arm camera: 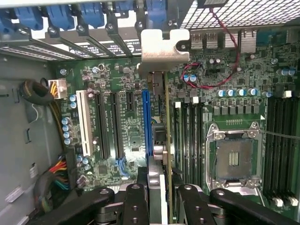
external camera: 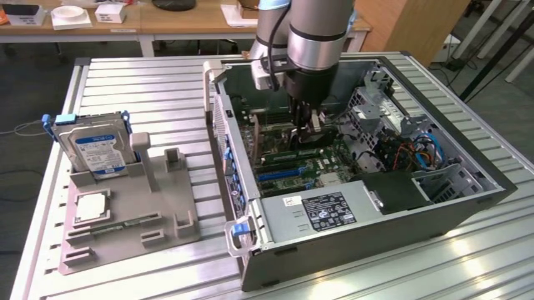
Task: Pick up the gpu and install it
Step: 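Insert the gpu into the slot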
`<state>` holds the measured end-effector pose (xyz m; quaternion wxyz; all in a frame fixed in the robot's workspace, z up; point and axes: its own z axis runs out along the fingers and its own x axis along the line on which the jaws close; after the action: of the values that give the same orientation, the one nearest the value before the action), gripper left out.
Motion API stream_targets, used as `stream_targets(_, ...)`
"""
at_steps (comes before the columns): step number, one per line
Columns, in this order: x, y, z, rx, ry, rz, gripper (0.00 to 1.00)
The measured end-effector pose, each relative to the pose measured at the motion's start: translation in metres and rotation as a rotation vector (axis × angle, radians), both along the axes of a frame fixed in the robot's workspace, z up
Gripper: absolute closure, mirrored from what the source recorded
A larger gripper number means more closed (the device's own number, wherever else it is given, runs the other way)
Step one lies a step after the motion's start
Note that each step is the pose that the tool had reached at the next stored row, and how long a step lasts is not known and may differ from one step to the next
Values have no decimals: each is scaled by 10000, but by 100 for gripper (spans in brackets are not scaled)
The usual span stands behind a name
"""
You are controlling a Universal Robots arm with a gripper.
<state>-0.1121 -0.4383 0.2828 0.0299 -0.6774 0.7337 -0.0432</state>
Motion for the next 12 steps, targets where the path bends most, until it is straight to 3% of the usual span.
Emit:
stream_targets(4, -9, 8, -50, -5, 1, 0, 71)
stream_targets(8, -15, 47, -85, -21, -3, 1, 71)
stream_targets(12, -64, 50, -106, -18, -58, 1, 71)
